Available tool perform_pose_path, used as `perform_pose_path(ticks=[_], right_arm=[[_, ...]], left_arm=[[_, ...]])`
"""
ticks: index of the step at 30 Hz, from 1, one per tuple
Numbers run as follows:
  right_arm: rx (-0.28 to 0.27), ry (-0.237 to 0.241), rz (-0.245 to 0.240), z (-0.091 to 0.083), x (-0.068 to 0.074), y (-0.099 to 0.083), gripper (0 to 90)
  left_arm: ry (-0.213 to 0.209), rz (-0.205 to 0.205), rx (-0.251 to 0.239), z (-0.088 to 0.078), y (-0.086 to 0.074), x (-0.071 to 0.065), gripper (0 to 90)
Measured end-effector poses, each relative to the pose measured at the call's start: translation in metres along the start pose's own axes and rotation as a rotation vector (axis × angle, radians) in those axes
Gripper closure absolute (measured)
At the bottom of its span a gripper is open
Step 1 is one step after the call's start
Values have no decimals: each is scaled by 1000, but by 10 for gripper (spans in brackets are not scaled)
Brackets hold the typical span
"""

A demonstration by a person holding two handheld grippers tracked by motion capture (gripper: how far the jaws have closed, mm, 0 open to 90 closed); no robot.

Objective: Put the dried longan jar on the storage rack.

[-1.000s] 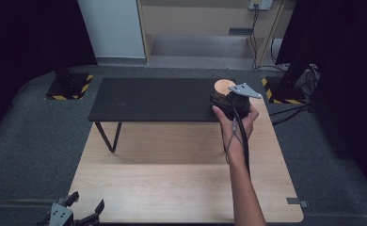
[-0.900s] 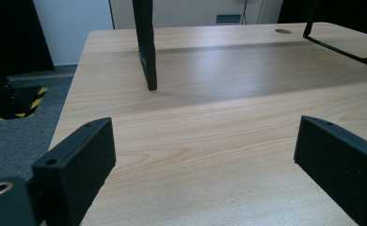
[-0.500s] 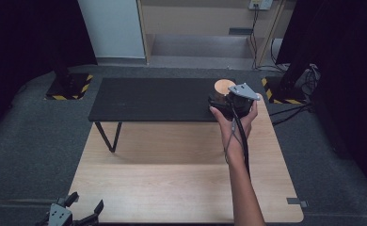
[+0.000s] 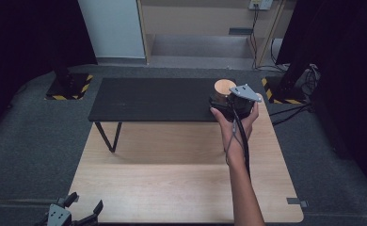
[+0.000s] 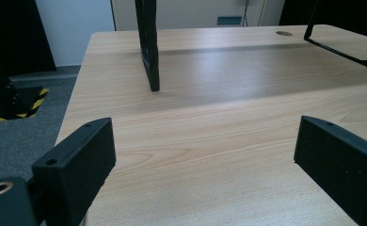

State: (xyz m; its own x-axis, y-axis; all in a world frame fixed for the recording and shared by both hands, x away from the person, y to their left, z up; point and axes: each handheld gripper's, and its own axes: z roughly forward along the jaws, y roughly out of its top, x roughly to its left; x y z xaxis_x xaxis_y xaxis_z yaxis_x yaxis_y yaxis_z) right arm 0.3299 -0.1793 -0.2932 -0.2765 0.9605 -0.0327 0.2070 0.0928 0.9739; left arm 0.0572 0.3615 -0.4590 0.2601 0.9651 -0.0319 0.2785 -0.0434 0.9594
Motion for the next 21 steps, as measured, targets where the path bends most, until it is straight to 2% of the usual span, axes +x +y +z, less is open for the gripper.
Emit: perform_pose_path(ticks=[12, 21], right_arm=[[-46, 14, -5, -32, 7, -19, 12], [-78, 27, -12, -66, 14, -38, 13]], left_arm=[[0, 1, -1, -1, 0, 2, 47], [-2, 4, -4, 1, 3, 2, 47]])
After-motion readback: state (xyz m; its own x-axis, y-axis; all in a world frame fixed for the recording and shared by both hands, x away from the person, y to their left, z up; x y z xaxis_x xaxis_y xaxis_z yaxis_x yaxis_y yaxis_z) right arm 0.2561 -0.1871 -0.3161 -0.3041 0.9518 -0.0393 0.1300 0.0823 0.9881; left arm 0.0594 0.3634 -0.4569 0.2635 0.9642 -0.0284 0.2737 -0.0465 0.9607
